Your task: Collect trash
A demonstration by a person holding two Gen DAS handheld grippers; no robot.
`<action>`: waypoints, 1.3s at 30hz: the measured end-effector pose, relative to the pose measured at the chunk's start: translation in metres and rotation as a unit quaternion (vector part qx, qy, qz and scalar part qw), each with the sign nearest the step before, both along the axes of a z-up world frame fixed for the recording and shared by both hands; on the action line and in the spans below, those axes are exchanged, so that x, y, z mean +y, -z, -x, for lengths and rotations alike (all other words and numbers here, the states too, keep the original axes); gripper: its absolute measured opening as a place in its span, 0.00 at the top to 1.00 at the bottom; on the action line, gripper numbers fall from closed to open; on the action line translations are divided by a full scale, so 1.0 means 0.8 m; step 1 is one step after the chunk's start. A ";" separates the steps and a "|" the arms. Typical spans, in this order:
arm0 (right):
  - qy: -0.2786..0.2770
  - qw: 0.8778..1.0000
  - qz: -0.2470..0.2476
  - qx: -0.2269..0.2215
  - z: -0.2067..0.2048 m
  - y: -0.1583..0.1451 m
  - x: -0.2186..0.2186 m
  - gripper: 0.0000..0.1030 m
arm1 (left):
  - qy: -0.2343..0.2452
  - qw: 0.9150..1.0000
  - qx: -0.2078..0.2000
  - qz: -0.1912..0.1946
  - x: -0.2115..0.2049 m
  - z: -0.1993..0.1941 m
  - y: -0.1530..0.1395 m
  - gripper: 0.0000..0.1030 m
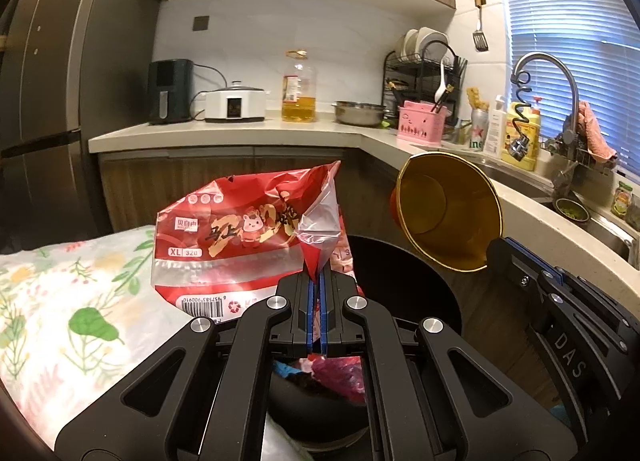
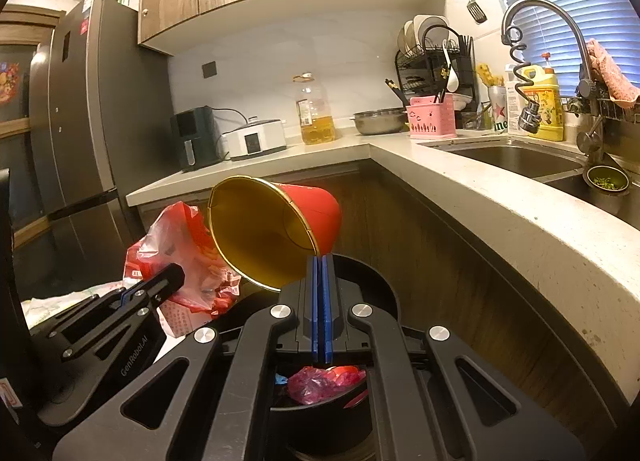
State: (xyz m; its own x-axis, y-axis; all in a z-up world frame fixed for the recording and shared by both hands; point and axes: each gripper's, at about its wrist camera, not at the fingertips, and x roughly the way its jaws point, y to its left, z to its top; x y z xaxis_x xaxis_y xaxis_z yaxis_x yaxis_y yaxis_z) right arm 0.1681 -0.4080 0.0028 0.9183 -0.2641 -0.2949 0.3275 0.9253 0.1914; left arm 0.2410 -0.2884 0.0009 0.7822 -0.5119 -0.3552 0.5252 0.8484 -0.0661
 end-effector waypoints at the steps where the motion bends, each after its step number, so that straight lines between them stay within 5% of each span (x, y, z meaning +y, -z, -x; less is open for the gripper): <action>1: 0.000 1.000 0.000 0.000 -0.002 0.000 -0.001 0.97 | 0.006 1.000 0.001 0.003 -0.001 -0.002 0.000 0.99; 5: 0.001 1.000 -0.002 0.001 -0.008 0.002 -0.007 0.95 | 0.027 1.000 -0.002 0.005 -0.010 -0.006 0.006 0.95; 7: 0.004 1.000 -0.002 0.001 -0.010 0.004 -0.011 0.80 | 0.034 0.999 -0.002 0.005 -0.013 -0.008 0.011 0.89; 8: 0.006 1.000 -0.003 0.000 -0.009 0.005 -0.013 0.71 | 0.034 0.999 -0.001 0.005 -0.012 -0.009 0.012 0.80; 9: 0.011 1.000 -0.006 -0.001 -0.008 0.006 -0.015 0.69 | 0.034 0.999 -0.001 0.006 -0.011 -0.011 0.015 0.63; 11: 0.016 1.000 -0.010 0.000 -0.006 0.006 -0.020 0.68 | 0.032 0.999 0.003 0.014 -0.008 -0.014 0.017 0.50; 13: 0.023 1.000 -0.010 0.002 -0.004 0.007 -0.022 0.66 | 0.028 0.999 0.011 0.022 -0.003 -0.018 0.018 0.46; 21: 0.011 1.000 -0.006 0.016 0.004 0.008 -0.003 0.28 | -0.017 0.999 0.026 0.025 0.034 -0.011 0.021 0.18; 31: -0.024 0.998 0.014 0.049 0.016 0.011 0.049 0.06 | -0.111 0.993 0.028 -0.013 0.118 0.025 0.018 0.09; 39: -0.047 0.997 0.031 0.051 0.044 0.001 0.095 0.06 | -0.148 0.988 0.028 -0.021 0.180 0.070 0.008 0.06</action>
